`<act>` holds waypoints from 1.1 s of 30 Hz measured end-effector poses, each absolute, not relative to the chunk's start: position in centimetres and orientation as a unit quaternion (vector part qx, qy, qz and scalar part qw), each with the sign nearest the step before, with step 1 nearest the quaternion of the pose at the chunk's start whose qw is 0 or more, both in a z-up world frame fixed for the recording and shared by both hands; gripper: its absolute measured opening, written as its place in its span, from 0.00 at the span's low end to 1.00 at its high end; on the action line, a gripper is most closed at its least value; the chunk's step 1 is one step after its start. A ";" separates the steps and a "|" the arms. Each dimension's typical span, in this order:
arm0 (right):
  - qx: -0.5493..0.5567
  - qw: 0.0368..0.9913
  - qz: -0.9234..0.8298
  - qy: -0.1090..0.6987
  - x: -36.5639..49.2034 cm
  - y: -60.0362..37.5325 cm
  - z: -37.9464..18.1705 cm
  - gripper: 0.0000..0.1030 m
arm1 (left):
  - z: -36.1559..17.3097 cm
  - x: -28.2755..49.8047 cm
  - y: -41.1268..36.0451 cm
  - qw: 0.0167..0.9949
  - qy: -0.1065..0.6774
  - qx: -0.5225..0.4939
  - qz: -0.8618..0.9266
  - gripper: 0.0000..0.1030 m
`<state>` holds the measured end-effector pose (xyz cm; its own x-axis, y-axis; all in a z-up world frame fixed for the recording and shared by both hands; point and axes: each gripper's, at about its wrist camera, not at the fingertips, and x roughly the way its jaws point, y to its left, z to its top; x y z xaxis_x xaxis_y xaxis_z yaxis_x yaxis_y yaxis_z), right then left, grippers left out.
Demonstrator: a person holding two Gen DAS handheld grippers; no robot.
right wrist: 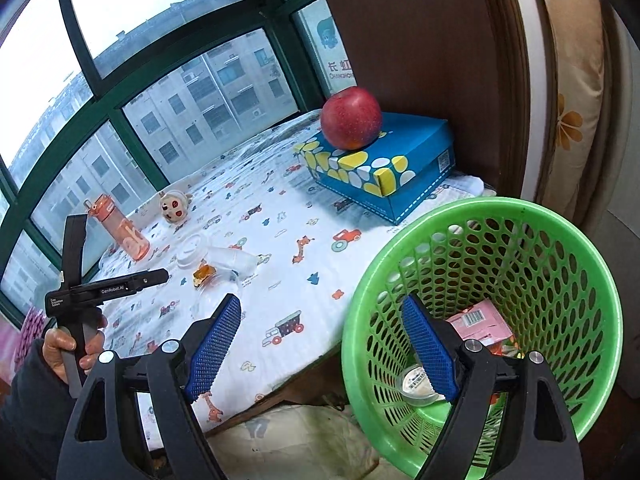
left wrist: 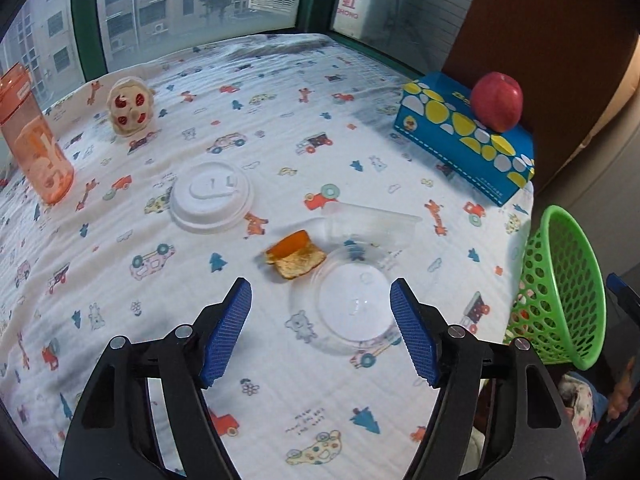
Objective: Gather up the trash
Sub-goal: 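Move both tools back to the bed toward the orange peel and clear tube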
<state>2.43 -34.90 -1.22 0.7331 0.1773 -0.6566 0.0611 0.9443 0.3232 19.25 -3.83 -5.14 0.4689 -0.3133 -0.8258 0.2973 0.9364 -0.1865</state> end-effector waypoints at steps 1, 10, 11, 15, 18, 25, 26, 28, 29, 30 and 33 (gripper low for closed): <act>0.163 0.915 0.036 0.366 2.8 -34.5 -1.3 0.77 | -5.3 19.3 -3.3 0.857 0.485 -0.009 -0.175 0.67; 0.154 0.906 0.077 0.388 7.0 -30.8 -2.3 0.77 | -7.1 19.4 0.0 0.853 0.498 -0.019 -0.155 0.62; 0.151 0.905 0.083 0.390 7.5 -30.3 -2.4 0.77 | -7.3 19.4 0.2 0.852 0.500 -0.021 -0.154 0.62; 0.135 0.900 0.102 0.403 9.7 -28.1 -3.1 0.77 | -7.9 19.4 1.0 0.849 0.505 -0.026 -0.152 0.62; 0.119 0.896 0.115 0.412 11.4 -26.6 -3.8 0.77 | -8.2 19.5 1.4 0.848 0.508 -0.028 -0.149 0.62; 0.072 0.891 0.135 0.428 15.0 -23.9 -5.4 0.74 | -8.9 19.8 2.4 0.844 0.514 -0.034 -0.147 0.61; 0.066 0.889 0.138 0.431 15.4 -23.5 -5.6 0.74 | -9.0 19.9 2.5 0.843 0.515 -0.037 -0.149 0.61; 0.050 0.888 0.142 0.435 16.3 -22.8 -6.2 0.71 | -9.1 20.2 2.5 0.843 0.515 -0.035 -0.153 0.61; 0.040 0.887 0.142 0.437 16.7 -22.4 -6.5 0.70 | -9.2 20.4 2.5 0.842 0.516 -0.032 -0.153 0.61; 0.031 0.886 0.144 0.440 17.1 -22.0 -6.7 0.69 | -9.2 20.6 2.5 0.842 0.517 -0.030 -0.155 0.61; 0.015 0.884 0.148 0.443 18.3 -21.2 -7.5 0.66 | -9.5 21.1 2.5 0.840 0.519 -0.025 -0.156 0.61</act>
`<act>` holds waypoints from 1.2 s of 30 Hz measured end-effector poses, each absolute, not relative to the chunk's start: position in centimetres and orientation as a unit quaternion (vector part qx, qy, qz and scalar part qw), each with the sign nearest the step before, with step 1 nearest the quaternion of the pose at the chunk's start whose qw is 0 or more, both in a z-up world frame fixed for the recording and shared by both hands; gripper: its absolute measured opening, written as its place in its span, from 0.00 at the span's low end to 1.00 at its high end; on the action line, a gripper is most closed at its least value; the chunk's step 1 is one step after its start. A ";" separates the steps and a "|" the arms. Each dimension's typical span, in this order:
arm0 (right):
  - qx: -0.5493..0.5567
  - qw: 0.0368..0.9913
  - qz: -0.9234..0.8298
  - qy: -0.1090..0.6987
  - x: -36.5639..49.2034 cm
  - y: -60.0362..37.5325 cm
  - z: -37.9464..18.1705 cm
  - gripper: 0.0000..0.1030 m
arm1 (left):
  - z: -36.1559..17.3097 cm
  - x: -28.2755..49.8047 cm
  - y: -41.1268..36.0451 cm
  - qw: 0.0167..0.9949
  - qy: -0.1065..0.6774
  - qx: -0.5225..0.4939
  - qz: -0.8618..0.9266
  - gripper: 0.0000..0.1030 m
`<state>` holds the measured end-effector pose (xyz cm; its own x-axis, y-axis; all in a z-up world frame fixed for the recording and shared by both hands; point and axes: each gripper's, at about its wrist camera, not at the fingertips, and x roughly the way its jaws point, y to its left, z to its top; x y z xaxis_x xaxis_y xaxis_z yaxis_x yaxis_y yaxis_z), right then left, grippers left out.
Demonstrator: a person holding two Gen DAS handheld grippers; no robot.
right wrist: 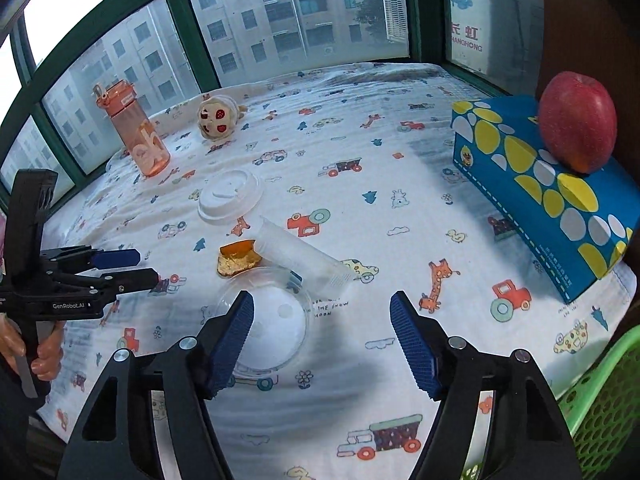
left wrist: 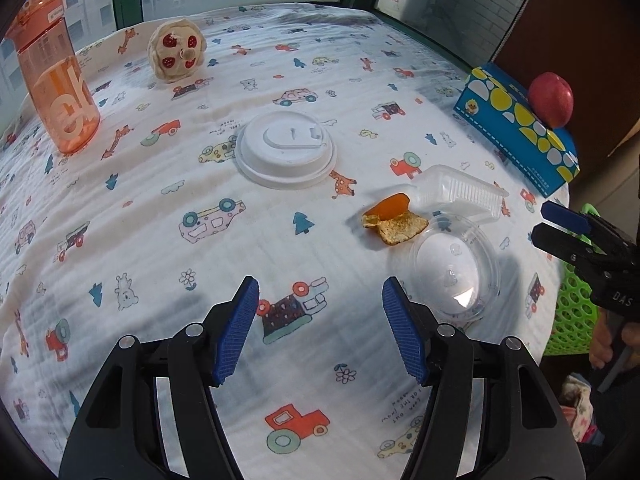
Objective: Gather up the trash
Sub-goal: 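Move both tools back to the bed toward the orange peel and clear tube, then grasp the orange peel with the left tool while the right tool grasps the clear ribbed tube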
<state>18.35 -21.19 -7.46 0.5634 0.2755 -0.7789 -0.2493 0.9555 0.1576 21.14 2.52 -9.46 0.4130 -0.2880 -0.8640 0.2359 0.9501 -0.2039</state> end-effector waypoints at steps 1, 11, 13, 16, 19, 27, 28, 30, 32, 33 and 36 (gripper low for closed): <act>0.011 0.883 0.148 0.445 18.7 -21.0 -7.7 0.64 | -9.5 21.3 2.6 0.840 0.519 -0.026 -0.158 0.61; -0.043 0.873 0.149 0.462 21.3 -19.6 -10.2 0.58 | -10.2 22.7 2.1 0.833 0.524 -0.017 -0.174 0.61; -0.048 0.873 0.148 0.462 21.7 -19.5 -10.4 0.58 | -10.3 22.9 1.8 0.832 0.525 -0.015 -0.180 0.61; -0.053 0.873 0.151 0.461 22.0 -19.2 -10.6 0.54 | -10.5 23.3 1.2 0.830 0.525 -0.009 -0.188 0.61; -0.071 0.872 0.151 0.461 22.1 -18.7 -10.8 0.44 | -10.7 23.8 0.4 0.827 0.526 -0.003 -0.197 0.61; -0.054 0.876 0.152 0.455 21.7 -19.2 -10.3 0.37 | -11.0 25.2 -1.6 0.823 0.522 0.002 -0.225 0.61; -0.047 0.877 0.150 0.454 21.6 -19.4 -10.2 0.37 | -11.1 25.5 -1.9 0.823 0.523 0.002 -0.223 0.61; -0.035 0.880 0.147 0.451 21.3 -19.8 -9.8 0.37 | -11.1 25.9 -2.3 0.822 0.523 -0.005 -0.226 0.61; -0.025 0.881 0.146 0.449 20.9 -20.2 -9.4 0.37 | -11.2 26.3 -2.8 0.822 0.521 -0.006 -0.230 0.58; -0.022 0.883 0.145 0.447 20.7 -20.4 -9.2 0.37 | -11.3 26.4 -3.1 0.820 0.522 -0.006 -0.235 0.54; -0.010 0.886 0.145 0.440 20.0 -20.8 -8.5 0.37 | -11.7 26.6 -3.8 0.818 0.523 0.003 -0.240 0.48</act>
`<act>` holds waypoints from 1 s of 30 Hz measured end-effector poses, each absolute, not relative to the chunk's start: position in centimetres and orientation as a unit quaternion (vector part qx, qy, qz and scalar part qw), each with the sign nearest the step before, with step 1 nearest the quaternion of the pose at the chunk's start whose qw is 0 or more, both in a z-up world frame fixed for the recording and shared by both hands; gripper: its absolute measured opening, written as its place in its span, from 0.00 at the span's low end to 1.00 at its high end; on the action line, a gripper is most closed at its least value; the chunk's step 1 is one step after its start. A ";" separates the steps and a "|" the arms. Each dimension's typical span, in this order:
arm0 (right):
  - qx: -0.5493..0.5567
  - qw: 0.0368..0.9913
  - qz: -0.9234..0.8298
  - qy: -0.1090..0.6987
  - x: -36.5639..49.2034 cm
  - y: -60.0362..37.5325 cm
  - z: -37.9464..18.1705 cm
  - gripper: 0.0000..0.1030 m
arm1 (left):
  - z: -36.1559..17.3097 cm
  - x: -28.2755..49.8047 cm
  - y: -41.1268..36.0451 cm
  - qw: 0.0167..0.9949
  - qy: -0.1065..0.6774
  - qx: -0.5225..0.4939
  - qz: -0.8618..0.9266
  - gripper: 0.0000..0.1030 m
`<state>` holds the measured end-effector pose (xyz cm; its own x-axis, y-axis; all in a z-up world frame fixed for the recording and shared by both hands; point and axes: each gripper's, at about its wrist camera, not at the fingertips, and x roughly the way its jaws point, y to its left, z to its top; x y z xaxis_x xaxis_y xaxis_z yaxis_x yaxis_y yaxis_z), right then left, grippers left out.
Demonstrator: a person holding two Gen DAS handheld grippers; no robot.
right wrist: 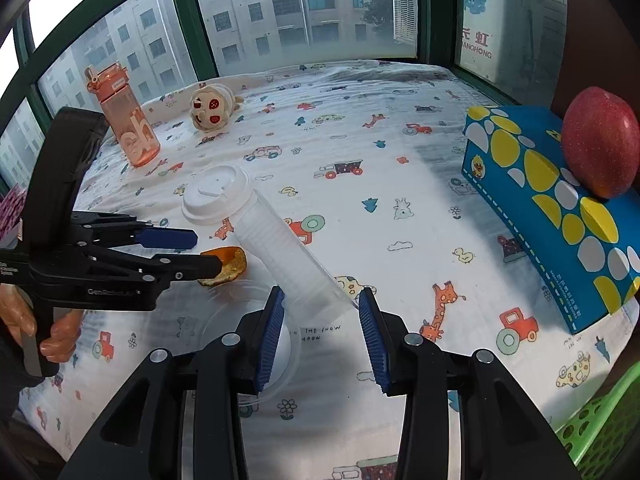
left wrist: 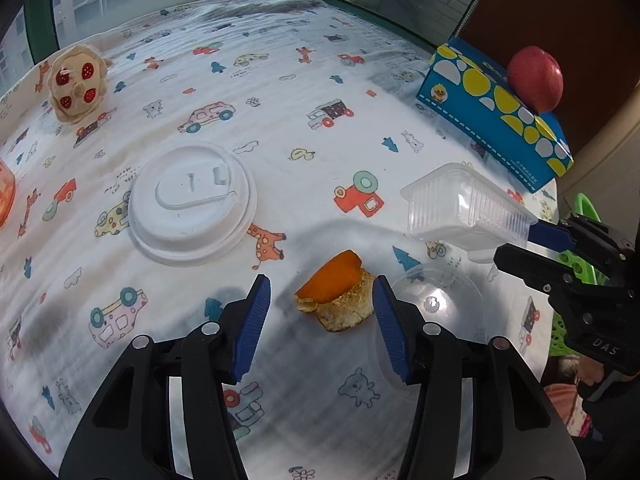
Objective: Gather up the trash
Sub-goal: 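Grasp the orange peel with the left tool while the right tool grasps the clear ribbed tube, then carry the clear tube with the right tool into the basket while the left tool carries the orange peel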
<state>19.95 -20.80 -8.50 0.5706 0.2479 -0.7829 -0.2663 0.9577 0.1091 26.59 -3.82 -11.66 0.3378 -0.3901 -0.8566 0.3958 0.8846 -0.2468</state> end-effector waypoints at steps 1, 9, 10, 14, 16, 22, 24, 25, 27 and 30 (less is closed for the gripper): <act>-0.008 0.888 0.144 0.437 19.7 -21.0 -8.3 0.37 | -11.8 26.7 -4.0 0.817 0.524 0.003 -0.242 0.46; 0.029 0.893 0.137 0.427 18.1 -22.5 -7.2 0.37 | -12.6 27.0 -4.6 0.819 0.518 0.002 -0.245 0.32; 0.033 0.894 0.136 0.426 17.8 -22.6 -7.1 0.37 | -12.6 26.9 -4.7 0.821 0.516 0.005 -0.244 0.31; 0.049 0.897 0.129 0.419 16.9 -23.3 -6.6 0.37 | -12.6 26.5 -4.7 0.829 0.509 0.016 -0.232 0.24; 0.054 0.899 0.126 0.416 16.3 -23.7 -6.3 0.37 | -12.3 26.3 -4.4 0.831 0.507 0.011 -0.229 0.20; 0.072 0.904 0.115 0.406 14.3 -25.0 -5.4 0.37 | -10.1 25.0 -3.7 0.842 0.490 -0.006 -0.226 0.17; 0.077 0.906 0.109 0.402 13.5 -25.6 -5.1 0.37 | -9.1 24.4 -3.7 0.846 0.482 -0.010 -0.228 0.17; 0.080 0.907 0.107 0.399 13.0 -25.9 -4.9 0.37 | -8.6 24.1 -3.7 0.848 0.478 -0.011 -0.229 0.17; 0.086 0.910 0.101 0.394 12.0 -26.6 -4.4 0.37 | -7.6 23.4 -3.9 0.851 0.471 -0.014 -0.234 0.17; 0.091 0.913 0.089 0.387 10.7 -27.8 -3.8 0.37 | -6.4 22.2 -4.6 0.853 0.463 -0.013 -0.241 0.17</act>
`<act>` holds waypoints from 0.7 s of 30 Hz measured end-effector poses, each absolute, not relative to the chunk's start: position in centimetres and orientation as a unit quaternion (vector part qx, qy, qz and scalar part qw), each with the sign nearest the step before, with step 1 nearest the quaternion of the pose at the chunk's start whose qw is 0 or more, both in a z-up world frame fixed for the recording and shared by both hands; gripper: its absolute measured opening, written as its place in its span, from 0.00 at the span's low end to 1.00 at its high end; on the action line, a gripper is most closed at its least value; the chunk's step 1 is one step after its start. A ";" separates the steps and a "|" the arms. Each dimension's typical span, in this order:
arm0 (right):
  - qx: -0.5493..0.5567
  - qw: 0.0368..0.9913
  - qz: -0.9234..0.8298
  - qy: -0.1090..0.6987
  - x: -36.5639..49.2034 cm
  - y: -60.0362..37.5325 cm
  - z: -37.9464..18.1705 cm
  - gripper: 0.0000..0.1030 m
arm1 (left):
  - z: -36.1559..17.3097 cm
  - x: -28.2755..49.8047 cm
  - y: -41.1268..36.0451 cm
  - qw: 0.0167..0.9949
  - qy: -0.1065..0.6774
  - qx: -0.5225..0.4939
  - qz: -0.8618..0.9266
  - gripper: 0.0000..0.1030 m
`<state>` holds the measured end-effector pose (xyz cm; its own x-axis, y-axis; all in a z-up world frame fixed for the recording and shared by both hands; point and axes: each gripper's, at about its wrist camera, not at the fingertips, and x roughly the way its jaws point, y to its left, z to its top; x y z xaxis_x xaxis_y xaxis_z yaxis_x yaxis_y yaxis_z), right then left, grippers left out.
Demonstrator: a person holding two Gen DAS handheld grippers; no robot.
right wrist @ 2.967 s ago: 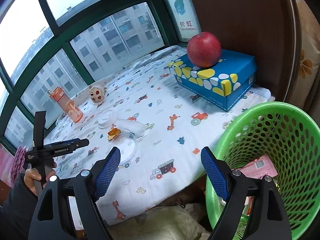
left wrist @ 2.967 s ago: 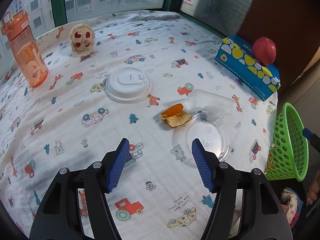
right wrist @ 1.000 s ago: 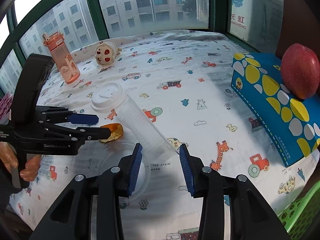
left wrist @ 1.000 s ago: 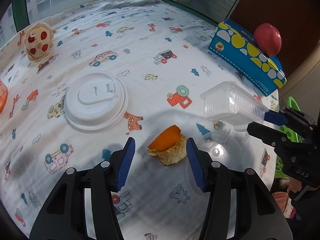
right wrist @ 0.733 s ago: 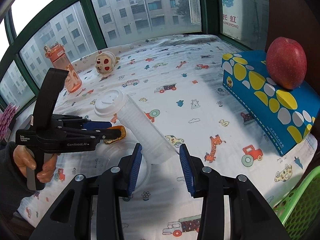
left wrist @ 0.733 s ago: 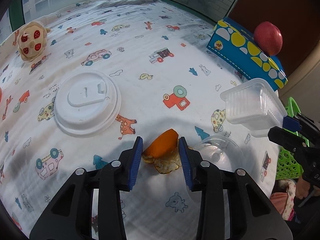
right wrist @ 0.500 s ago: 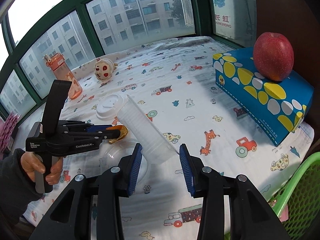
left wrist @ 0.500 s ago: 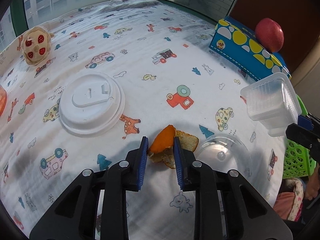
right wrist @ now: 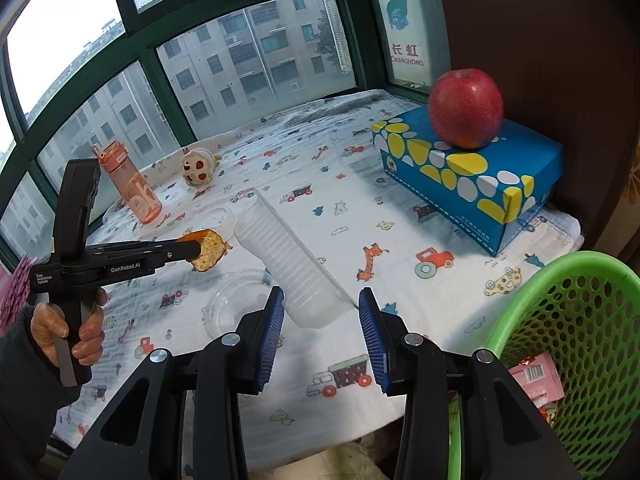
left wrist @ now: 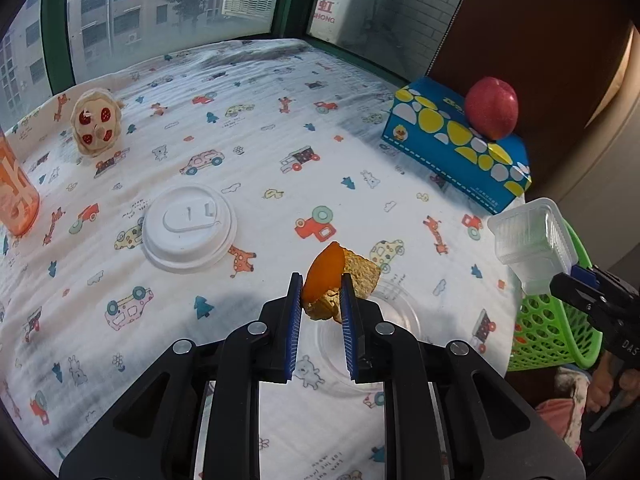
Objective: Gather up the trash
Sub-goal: 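Carry the clear tube with the right tool into the basket while the left tool carries the orange peel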
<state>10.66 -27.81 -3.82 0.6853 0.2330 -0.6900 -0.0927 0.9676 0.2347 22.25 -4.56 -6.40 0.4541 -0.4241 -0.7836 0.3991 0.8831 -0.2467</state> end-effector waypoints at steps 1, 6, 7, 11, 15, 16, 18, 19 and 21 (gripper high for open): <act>0.093 0.914 0.086 0.385 10.1 -28.3 -3.6 0.37 | -6.0 21.9 -4.9 0.852 0.461 -0.015 -0.246 0.17; 0.100 0.920 0.060 0.375 7.3 -30.6 -2.9 0.37 | -4.5 19.8 -7.1 0.852 0.450 -0.011 -0.269 0.17; 0.101 0.921 0.055 0.373 6.7 -31.1 -2.8 0.37 | -4.3 19.5 -7.7 0.851 0.448 -0.010 -0.274 0.17; 0.112 0.923 0.030 0.366 4.5 -33.4 -2.5 0.37 | -3.3 18.0 -10.3 0.846 0.443 0.000 -0.297 0.17; 0.118 0.924 0.007 0.363 2.4 -35.6 -2.5 0.37 | -2.5 16.5 -13.2 0.841 0.437 0.013 -0.319 0.17; 0.120 0.924 0.002 0.363 1.8 -36.2 -2.5 0.37 | -2.4 16.2 -13.9 0.840 0.437 0.016 -0.323 0.17; 0.126 0.924 -0.010 0.361 0.9 -37.3 -2.6 0.37 | -2.0 15.6 -15.3 0.836 0.434 0.020 -0.334 0.17; 0.129 0.924 -0.016 0.360 0.3 -37.9 -2.6 0.37 | -1.8 15.2 -16.0 0.835 0.433 0.023 -0.338 0.17; 0.135 0.923 -0.027 0.359 -0.5 -39.0 -2.6 0.37 | -1.4 14.5 -17.4 0.832 0.431 0.029 -0.349 0.17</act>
<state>-0.50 -38.97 -2.65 0.7414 0.0464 -0.6694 0.1469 0.9622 0.2294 14.55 -17.43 -1.41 0.3857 -0.5546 -0.7373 0.6054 0.7552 -0.2514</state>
